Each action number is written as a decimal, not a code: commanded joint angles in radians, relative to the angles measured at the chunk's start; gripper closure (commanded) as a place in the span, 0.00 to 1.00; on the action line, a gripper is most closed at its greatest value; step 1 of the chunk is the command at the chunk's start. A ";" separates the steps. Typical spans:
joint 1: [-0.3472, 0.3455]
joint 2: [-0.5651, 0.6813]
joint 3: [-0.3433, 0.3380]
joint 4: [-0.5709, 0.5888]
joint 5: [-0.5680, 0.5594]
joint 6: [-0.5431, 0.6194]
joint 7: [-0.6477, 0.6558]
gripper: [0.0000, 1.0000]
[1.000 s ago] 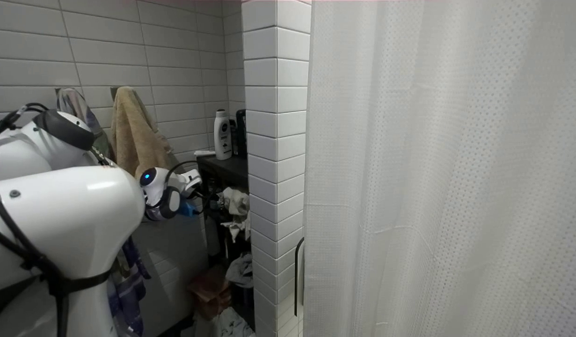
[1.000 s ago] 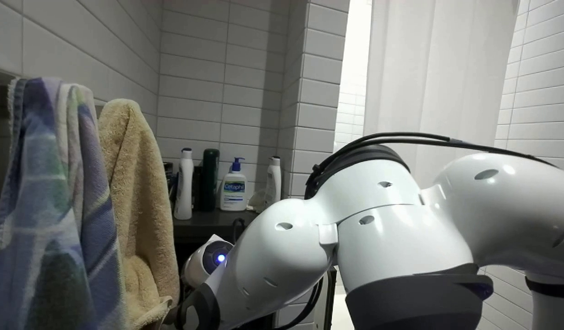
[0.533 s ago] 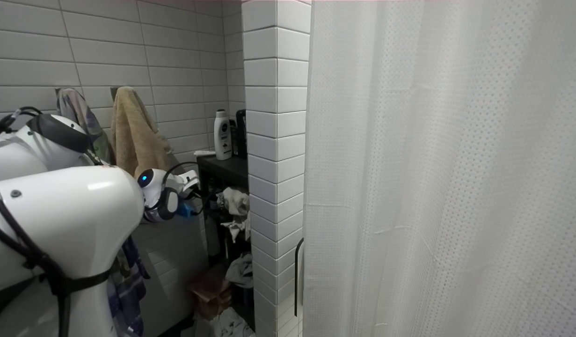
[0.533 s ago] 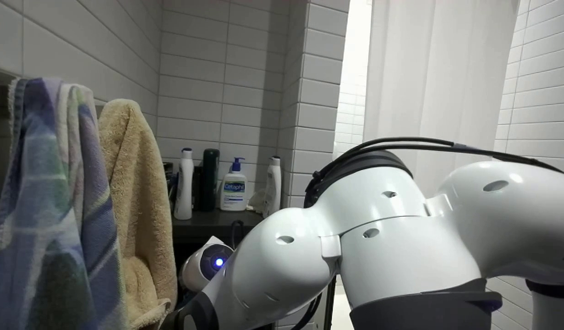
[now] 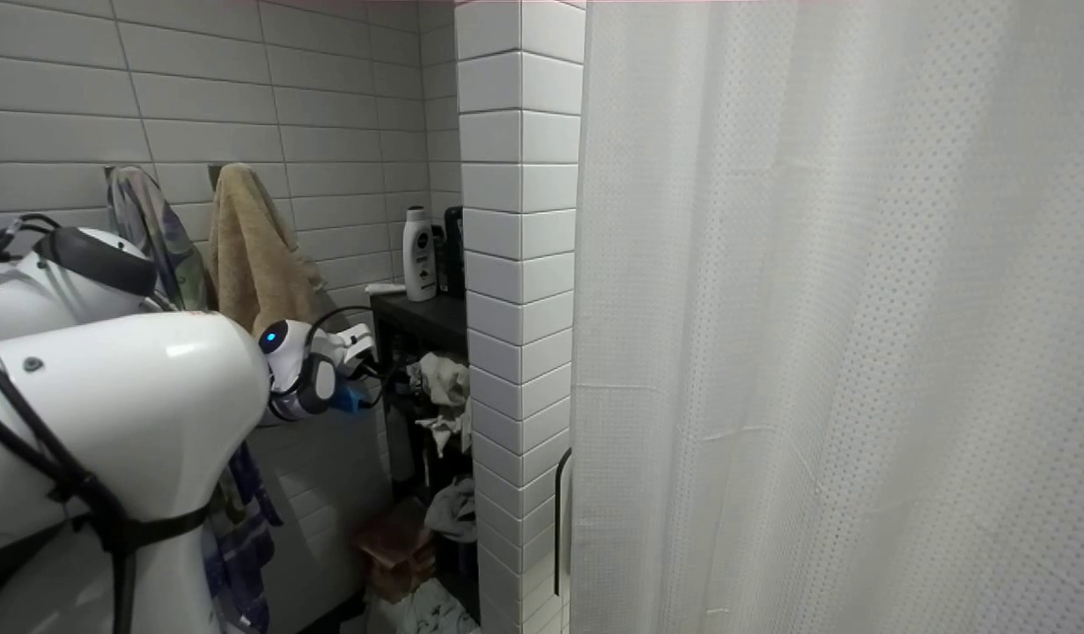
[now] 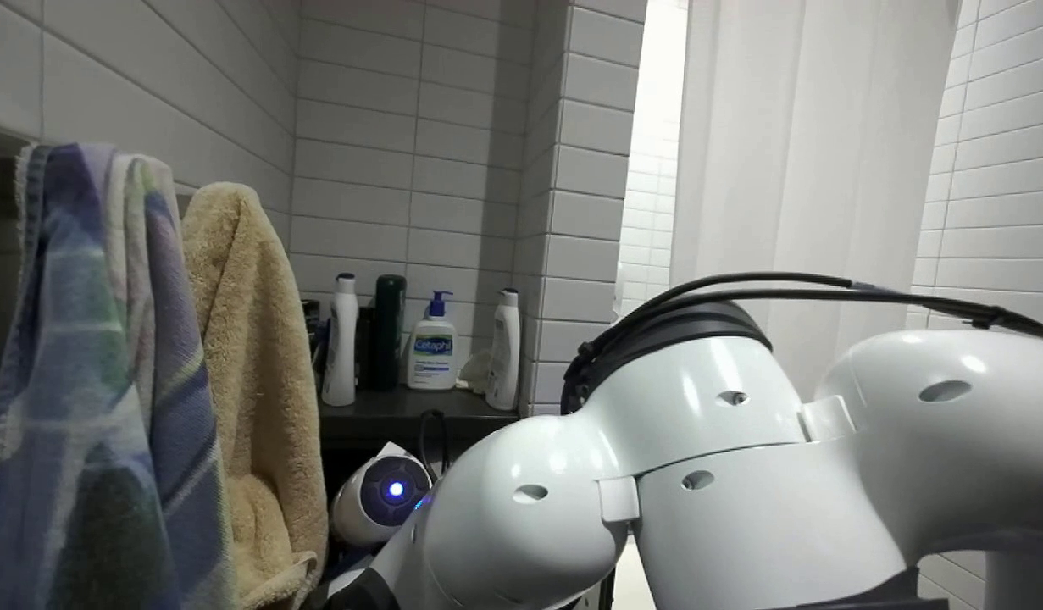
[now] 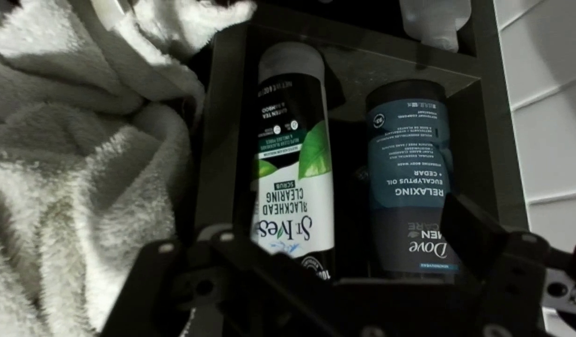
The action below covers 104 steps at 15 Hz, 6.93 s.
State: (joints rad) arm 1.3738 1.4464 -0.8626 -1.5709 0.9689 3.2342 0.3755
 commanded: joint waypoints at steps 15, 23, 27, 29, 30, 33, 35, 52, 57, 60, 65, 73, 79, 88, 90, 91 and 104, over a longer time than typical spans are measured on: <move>0.003 0.016 -0.069 -0.021 -0.190 -0.045 0.149 0.00; 0.003 0.016 -0.064 -0.019 -0.189 -0.045 0.148 0.00; 0.003 0.016 -0.064 -0.019 -0.189 -0.045 0.148 0.00; 0.003 0.016 -0.064 -0.019 -0.189 -0.045 0.148 0.00; -0.020 0.018 -0.057 0.010 -0.195 -0.044 0.143 0.00; -0.083 0.021 -0.035 0.076 -0.218 -0.055 0.130 0.00; -0.142 0.015 -0.004 0.127 -0.223 -0.052 0.109 0.00; -0.151 0.016 0.019 0.148 -0.201 -0.046 0.110 0.00; -0.151 0.016 0.019 0.148 -0.201 -0.046 0.110 0.00; -0.151 0.016 0.019 0.148 -0.201 -0.046 0.110 0.00; -0.151 0.016 0.019 0.148 -0.201 -0.046 0.110 0.00; -0.151 0.016 0.019 0.148 -0.201 -0.046 0.110 0.00; -0.151 0.016 0.019 0.148 -0.201 -0.046 0.110 0.00; -0.151 0.016 0.019 0.148 -0.201 -0.046 0.110 0.00; -0.159 0.015 0.025 0.160 -0.203 -0.044 0.107 0.00; -0.167 0.008 0.041 0.173 -0.209 -0.041 0.095 0.00; -0.107 0.017 0.016 0.149 -0.225 -0.053 0.095 0.00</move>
State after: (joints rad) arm 1.2356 1.4633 -0.8007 -1.3810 0.7674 3.2019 0.4424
